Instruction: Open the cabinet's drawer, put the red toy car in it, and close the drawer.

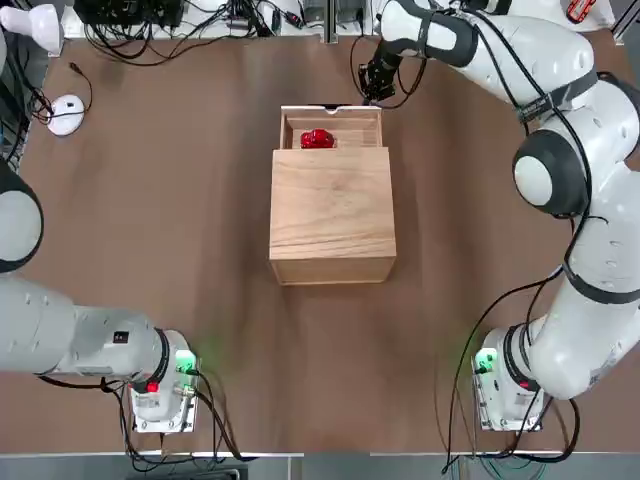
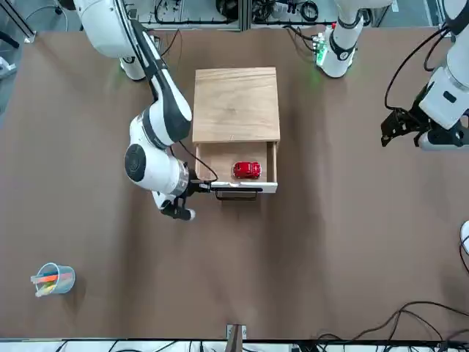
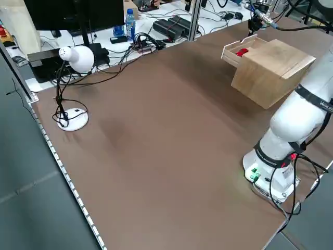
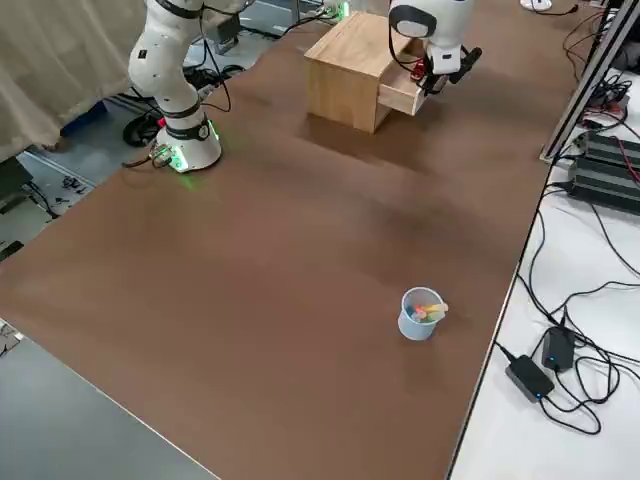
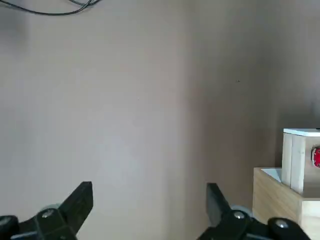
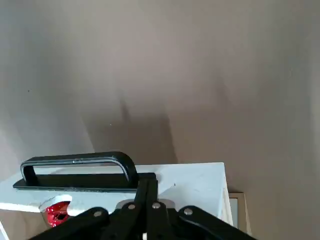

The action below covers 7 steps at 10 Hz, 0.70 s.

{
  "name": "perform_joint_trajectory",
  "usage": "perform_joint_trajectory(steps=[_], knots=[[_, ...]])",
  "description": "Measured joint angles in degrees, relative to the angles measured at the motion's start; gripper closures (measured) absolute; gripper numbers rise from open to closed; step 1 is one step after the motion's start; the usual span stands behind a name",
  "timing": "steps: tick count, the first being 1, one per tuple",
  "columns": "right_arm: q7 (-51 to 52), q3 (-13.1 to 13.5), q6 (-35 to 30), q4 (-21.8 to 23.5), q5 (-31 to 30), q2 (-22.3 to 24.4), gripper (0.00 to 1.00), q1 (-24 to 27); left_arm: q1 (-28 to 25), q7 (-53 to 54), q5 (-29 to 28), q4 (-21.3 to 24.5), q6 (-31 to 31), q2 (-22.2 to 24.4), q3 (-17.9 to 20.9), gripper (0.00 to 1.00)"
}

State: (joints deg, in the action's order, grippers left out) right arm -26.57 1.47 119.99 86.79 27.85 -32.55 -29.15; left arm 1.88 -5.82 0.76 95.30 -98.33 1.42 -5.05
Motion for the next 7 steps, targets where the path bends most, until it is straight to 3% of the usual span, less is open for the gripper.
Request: perform_joint_trajectory(steps=[7], knots=[[0.05, 0.2, -2.76, -1.1, 0.0, -0.33, 0.97, -0.03, -0.25, 3.77, 0.79, -0.08, 0.0, -0.1, 0.09, 0.01]])
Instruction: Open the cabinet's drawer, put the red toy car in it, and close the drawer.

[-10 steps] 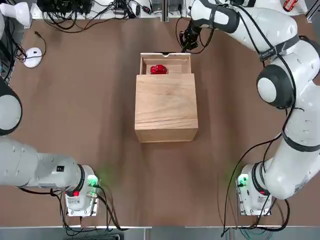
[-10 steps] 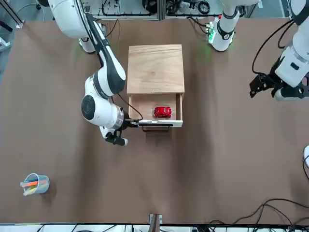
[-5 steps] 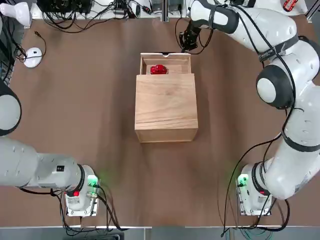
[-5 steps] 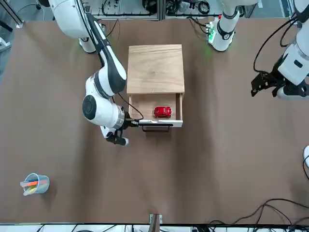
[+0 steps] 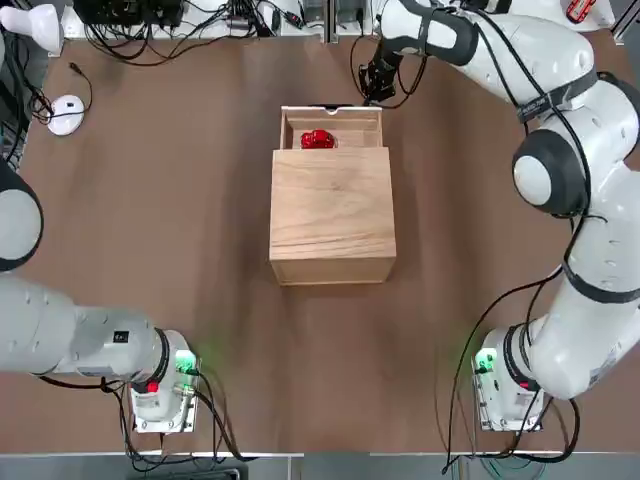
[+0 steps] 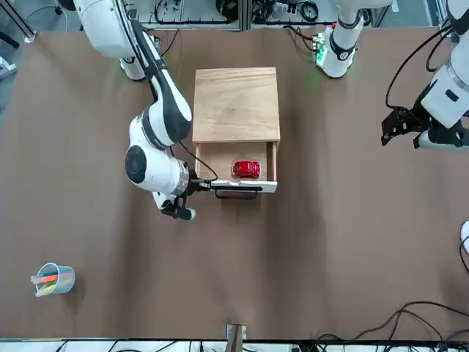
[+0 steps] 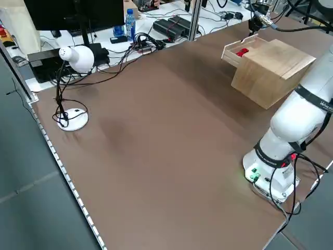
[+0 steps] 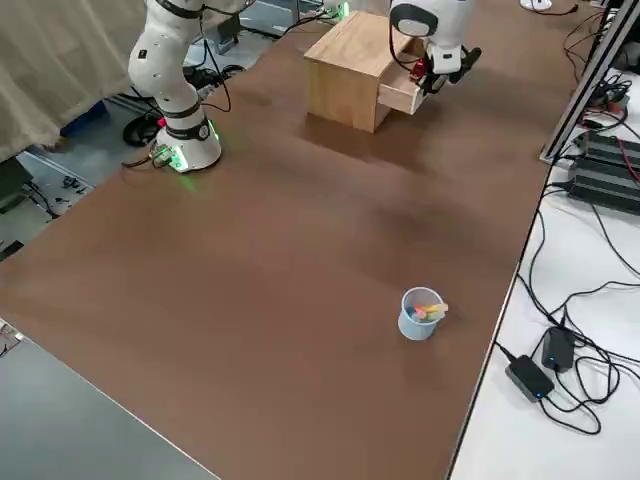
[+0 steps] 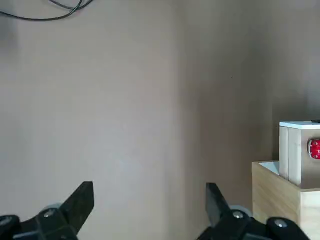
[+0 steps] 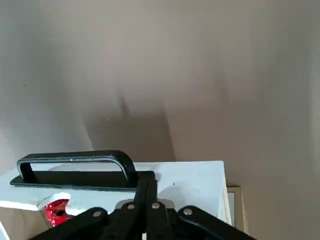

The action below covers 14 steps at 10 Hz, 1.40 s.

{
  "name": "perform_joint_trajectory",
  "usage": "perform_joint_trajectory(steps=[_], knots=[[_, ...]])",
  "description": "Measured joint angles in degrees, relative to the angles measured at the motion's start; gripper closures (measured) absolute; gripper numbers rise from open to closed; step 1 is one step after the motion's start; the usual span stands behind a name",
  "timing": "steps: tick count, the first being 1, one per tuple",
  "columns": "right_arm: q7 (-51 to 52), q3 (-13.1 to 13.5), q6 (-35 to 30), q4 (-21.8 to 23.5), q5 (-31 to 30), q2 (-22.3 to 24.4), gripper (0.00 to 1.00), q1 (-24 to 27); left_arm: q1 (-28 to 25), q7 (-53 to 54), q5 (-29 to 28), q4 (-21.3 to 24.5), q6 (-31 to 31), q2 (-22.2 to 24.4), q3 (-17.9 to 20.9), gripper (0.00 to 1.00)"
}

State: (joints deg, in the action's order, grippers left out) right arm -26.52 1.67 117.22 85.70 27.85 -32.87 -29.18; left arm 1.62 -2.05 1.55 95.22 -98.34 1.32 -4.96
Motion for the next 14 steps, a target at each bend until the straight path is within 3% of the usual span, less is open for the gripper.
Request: perform_joint_trajectory(steps=[14], knots=[[7.48, -0.42, -17.17, -1.46, 3.38, -0.67, 0.97, -0.05, -0.02, 0.0, 0.0, 0.0, 0.0, -0.75, 0.0, 0.01]])
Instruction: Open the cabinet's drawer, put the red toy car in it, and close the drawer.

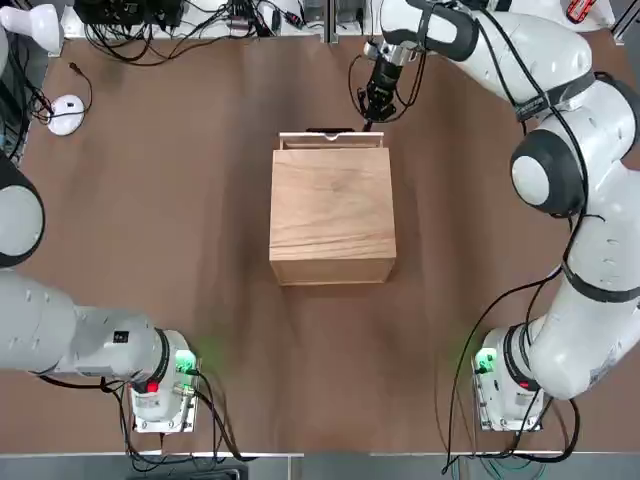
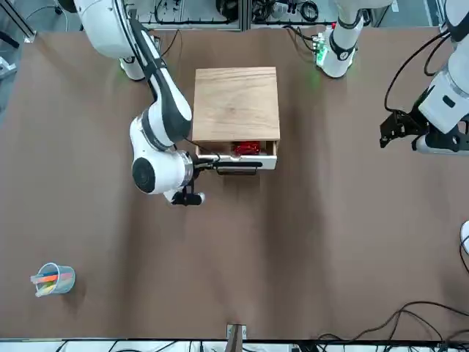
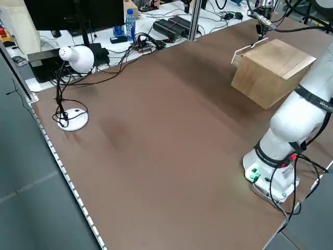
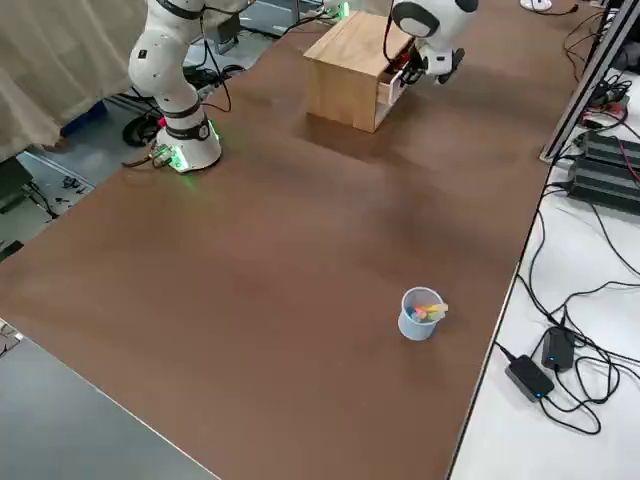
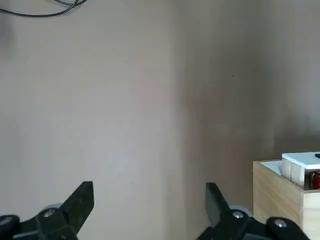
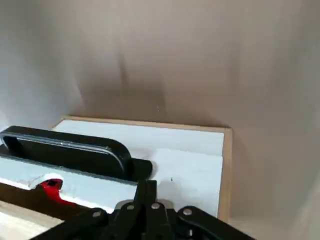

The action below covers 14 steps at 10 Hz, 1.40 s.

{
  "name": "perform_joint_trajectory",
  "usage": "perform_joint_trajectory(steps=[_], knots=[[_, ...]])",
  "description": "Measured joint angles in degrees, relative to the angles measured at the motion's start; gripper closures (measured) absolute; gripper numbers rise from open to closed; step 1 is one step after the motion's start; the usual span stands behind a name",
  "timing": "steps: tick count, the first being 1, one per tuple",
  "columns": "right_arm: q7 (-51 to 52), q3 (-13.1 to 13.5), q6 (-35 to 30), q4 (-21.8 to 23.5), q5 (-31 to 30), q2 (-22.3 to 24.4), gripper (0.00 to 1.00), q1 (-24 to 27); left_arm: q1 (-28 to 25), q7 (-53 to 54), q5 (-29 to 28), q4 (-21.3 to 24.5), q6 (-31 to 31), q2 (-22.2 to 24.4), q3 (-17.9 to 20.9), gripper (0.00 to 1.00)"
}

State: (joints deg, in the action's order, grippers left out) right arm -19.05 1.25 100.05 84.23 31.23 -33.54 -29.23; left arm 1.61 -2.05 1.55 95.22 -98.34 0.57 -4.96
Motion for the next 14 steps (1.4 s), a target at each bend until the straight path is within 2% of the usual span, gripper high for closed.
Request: perform_joint_trajectory(steps=[3, 11, 12, 14], knots=[[0.36, -0.14, -3.12, 0.79, 0.03, -0.06, 0.97, -0.61, 0.0, 0.0, 0.0, 0.0, 0.0, -0.02, 0.0, 0.01], [1.91, -0.14, -4.26, 1.58, 0.01, -0.04, 0.95, -1.07, 0.0, 0.0, 0.0, 0.0, 0.0, -0.06, 0.0, 0.01], [1.97, -0.07, -4.31, 1.74, -0.04, -0.05, 0.85, -1.07, 0.0, 0.0, 0.0, 0.0, 0.0, -0.06, 0.0, 0.01], [2.4, 0.15, -4.39, 1.74, -0.99, -0.03, 0.74, -1.05, 0.0, 0.0, 0.0, -0.03, 0.0, -0.06, -0.01, 0.01]])
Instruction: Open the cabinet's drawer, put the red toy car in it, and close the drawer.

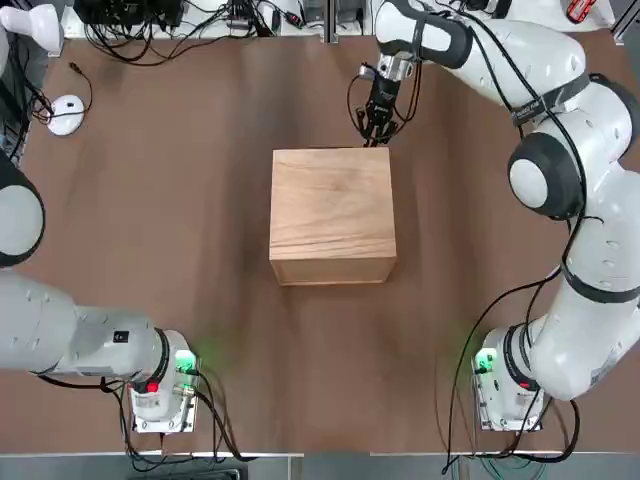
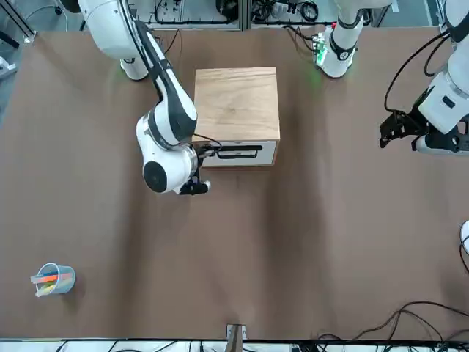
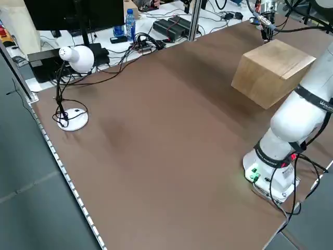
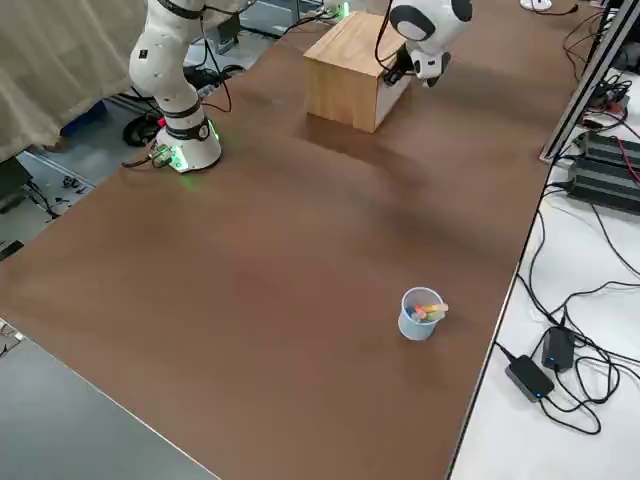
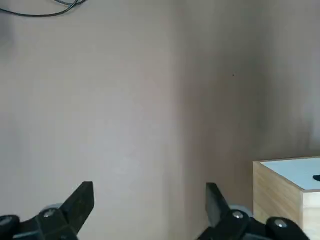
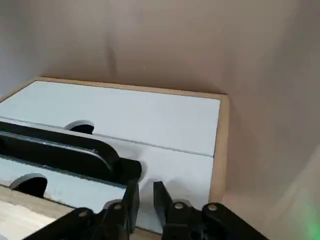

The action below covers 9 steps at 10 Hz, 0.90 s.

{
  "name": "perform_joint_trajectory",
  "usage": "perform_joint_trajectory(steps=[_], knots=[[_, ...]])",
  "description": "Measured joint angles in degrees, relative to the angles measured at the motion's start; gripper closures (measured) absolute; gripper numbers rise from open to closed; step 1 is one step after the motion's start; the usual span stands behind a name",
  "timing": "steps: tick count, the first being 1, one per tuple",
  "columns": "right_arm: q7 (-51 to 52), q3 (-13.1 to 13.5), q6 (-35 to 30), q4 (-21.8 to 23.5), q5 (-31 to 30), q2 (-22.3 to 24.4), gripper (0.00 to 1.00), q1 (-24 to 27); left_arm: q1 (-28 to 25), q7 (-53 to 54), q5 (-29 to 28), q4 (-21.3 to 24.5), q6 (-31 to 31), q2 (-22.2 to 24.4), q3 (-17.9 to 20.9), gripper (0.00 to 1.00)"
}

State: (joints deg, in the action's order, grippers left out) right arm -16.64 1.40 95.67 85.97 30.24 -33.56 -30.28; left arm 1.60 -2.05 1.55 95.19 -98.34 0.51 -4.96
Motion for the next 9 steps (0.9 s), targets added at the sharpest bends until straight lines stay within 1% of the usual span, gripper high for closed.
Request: perform_joint_trajectory(steps=[2, 5, 7, 8, 9], knots=[[0.32, 0.59, -0.03, -1.52, -2.79, 0.22, 0.46, 0.92, 0.0, 0.0, 0.0, 0.0, 0.0, 0.0, -0.01, 0.01], [0.4, 1.13, 1.38, -6.41, -6.41, 0.47, 0.01, 5.19, 0.0, 0.0, 0.0, -0.13, 0.0, 0.0, -0.02, 0.01], [0.67, 2.85, 1.98, -9.19, -9.42, 0.56, 0.0, 9.5, -0.01, 0.0, 0.0, -0.17, 0.0, -0.01, -0.02, 0.01], [1.12, 3.59, 1.96, -10.86, -12.65, 0.63, 0.0, 11.44, -0.01, 0.0, 0.0, -0.18, 0.0, -0.01, -0.02, 0.01], [1.34, 3.99, 1.92, -12.78, -17.73, 0.75, 0.0, 13.07, -0.02, 0.0, 0.0, -0.19, 0.0, -0.01, -0.03, 0.01]])
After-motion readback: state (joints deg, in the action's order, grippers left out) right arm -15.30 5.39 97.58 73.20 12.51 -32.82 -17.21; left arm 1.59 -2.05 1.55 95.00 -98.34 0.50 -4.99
